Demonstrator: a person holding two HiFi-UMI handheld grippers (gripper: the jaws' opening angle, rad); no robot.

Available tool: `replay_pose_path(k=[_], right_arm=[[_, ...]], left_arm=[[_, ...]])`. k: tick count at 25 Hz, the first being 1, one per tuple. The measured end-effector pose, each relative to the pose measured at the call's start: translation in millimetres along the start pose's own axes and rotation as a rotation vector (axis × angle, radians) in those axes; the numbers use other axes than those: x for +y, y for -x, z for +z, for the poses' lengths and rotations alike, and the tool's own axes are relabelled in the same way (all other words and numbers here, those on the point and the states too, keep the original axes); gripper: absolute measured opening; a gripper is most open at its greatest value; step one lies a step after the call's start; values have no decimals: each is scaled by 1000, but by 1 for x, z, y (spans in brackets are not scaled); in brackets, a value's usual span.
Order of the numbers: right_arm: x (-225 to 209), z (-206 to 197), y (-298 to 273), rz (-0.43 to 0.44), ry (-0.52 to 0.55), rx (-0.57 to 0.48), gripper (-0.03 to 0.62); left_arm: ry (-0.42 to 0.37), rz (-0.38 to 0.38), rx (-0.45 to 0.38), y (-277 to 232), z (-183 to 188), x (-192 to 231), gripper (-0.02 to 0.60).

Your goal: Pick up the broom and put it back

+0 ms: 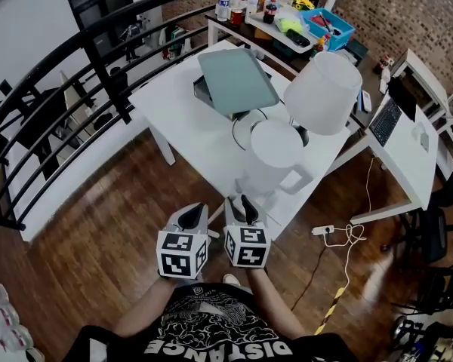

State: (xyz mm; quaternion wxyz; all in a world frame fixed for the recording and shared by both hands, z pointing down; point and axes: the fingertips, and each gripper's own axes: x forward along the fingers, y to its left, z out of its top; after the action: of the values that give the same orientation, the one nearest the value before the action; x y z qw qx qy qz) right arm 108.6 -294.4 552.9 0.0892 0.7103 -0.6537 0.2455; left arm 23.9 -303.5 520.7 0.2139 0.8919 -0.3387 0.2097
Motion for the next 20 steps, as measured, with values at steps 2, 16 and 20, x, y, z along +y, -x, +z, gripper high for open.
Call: replay_pose_path(k=[2,16,20], right_arm=[[-4,-3,-8,-9,-6,11,137],[-12,-9,-38,-4,8,31,98],[-7,-10,-36,13,13,34,97]], left_arm=[[1,15,0,4,-1,7,5],[15,78,-7,21,-4,27,5],[32,95,-15,26,-7,28,5]])
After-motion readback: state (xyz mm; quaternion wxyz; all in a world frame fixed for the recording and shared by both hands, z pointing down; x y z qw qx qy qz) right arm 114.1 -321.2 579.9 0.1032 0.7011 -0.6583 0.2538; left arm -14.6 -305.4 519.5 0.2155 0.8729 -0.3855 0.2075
